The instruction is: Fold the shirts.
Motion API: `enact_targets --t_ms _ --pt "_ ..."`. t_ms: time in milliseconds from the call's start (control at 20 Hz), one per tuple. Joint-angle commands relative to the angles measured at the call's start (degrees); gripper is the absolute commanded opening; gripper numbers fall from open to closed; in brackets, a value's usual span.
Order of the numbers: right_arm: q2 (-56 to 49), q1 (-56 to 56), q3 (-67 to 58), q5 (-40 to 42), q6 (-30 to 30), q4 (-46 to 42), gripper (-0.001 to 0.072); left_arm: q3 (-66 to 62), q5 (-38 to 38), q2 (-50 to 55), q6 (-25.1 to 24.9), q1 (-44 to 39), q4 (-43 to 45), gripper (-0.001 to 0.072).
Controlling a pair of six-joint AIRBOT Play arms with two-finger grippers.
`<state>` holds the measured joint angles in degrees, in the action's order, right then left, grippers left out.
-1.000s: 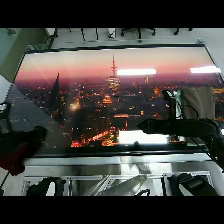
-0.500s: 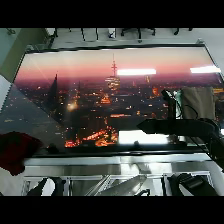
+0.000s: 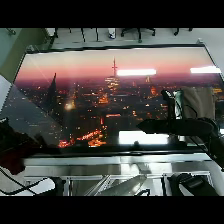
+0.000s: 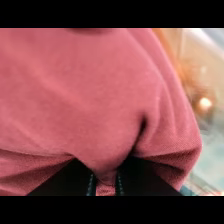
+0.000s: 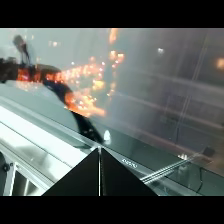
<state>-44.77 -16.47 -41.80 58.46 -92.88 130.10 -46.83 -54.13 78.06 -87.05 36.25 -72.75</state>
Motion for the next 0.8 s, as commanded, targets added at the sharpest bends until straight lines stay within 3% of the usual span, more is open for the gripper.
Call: enact_targets --t_ms 0,150,400,600,750 --pt "0.0 0.0 0.0 0.0 0.0 0.0 0.0019 -5.1 -2.5 2.4 -0.1 0.0 -0.5 0.0015" --pt "0.0 0.0 0.0 0.0 0.0 0.0 0.0019 -10.1 -5.9 -2.3 -2.3 0.0 -4.5 0.0015" --pt "0.0 0.0 0.0 0.0 0.0 0.0 0.0019 -18.7 -9.6 -16.1 -8.0 -3.4 -27.0 0.0015" --pt "0.0 0.0 0.0 0.0 0.0 0.0 0.0019 -20.8 -12.9 -26.5 -8.9 -20.4 -40.2 0.0015" --pt "0.0 0.0 0.0 0.0 0.0 0.0 0.0019 -15.9 -9.2 -30.4 -6.6 -39.2 -41.2 0.0015"
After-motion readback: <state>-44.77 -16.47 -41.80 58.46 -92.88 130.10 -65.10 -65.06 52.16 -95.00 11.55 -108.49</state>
